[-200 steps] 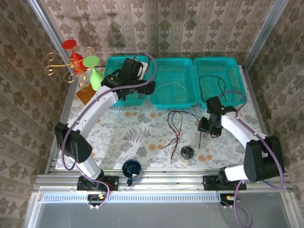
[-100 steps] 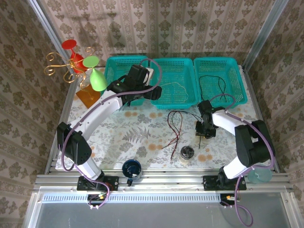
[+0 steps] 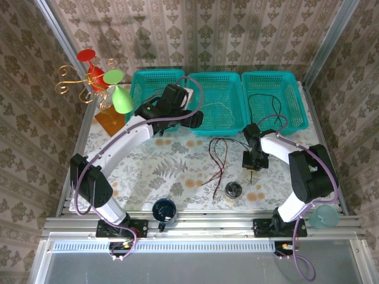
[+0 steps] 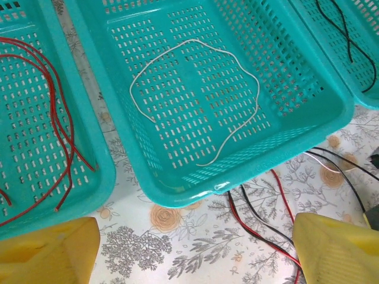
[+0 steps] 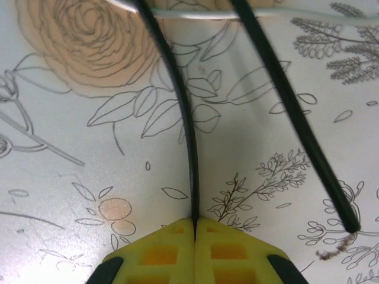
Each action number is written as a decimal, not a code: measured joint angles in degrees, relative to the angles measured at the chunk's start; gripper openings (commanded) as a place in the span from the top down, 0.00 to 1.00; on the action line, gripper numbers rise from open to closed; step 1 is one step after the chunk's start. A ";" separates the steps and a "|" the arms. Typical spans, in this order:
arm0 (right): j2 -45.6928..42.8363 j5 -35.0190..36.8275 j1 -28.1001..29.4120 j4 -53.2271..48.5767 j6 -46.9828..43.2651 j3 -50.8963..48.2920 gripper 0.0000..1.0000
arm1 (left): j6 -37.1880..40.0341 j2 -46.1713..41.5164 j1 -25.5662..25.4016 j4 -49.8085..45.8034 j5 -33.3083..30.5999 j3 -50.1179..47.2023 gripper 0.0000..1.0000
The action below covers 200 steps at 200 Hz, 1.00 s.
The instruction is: Untangle the cables
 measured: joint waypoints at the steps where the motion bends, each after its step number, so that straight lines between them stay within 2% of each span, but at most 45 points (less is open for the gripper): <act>1: 0.00 0.00 -0.02 0.00 -0.02 0.00 1.00 | -0.11 -0.11 -0.07 0.00 0.02 -0.07 0.15; 39: -3.76 -5.01 -1.05 0.13 -1.18 -0.02 1.00 | -1.73 -4.31 -2.29 1.07 0.83 -0.87 0.16; 79: -22.95 -4.94 -1.92 -3.98 -1.29 3.87 1.00 | -1.97 -6.88 -4.20 3.93 2.93 -1.62 0.18; 101: -28.83 -5.31 -2.49 -5.44 -1.33 9.31 1.00 | -1.70 -6.45 -5.18 5.20 2.97 -1.64 0.19; 164: -29.64 -7.43 -2.54 -9.81 -3.10 24.30 1.00 | 0.94 -4.33 -7.52 8.87 4.90 -1.62 0.19; 200: -29.38 -8.39 -2.54 -10.14 -3.30 33.00 1.00 | 5.81 -4.42 -7.78 12.68 6.43 -2.03 0.15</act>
